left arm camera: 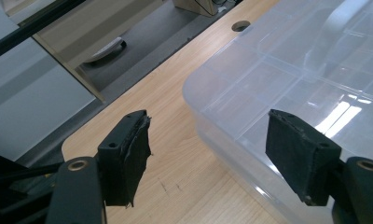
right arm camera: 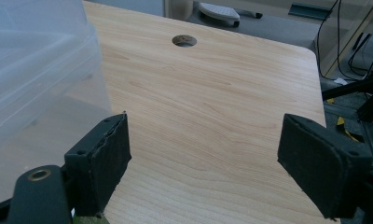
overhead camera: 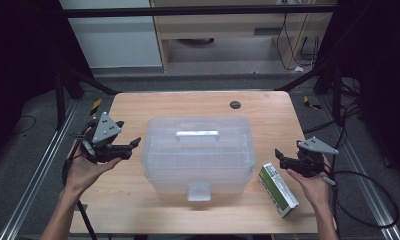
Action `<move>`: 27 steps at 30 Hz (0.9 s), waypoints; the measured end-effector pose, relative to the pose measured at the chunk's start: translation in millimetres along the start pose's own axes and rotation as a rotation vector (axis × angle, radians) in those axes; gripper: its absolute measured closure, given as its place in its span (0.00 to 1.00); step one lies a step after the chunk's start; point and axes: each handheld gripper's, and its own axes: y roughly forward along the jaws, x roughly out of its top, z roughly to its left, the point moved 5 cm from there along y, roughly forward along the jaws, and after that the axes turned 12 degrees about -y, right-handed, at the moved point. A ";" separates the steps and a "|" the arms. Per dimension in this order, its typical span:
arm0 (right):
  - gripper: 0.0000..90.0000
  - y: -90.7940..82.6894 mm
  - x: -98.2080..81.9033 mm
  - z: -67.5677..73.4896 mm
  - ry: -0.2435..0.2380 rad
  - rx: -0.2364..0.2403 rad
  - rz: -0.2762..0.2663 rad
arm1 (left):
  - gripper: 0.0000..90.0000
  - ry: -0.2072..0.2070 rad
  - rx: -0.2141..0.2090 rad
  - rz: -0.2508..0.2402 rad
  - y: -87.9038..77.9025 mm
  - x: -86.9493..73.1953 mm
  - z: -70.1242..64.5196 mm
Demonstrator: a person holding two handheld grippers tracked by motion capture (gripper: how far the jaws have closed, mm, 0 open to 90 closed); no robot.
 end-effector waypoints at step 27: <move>0.19 3.7 -3.0 2.6 -0.020 0.009 0.017 | 0.35 0.216 -0.031 0.090 8.6 30.0 -47.6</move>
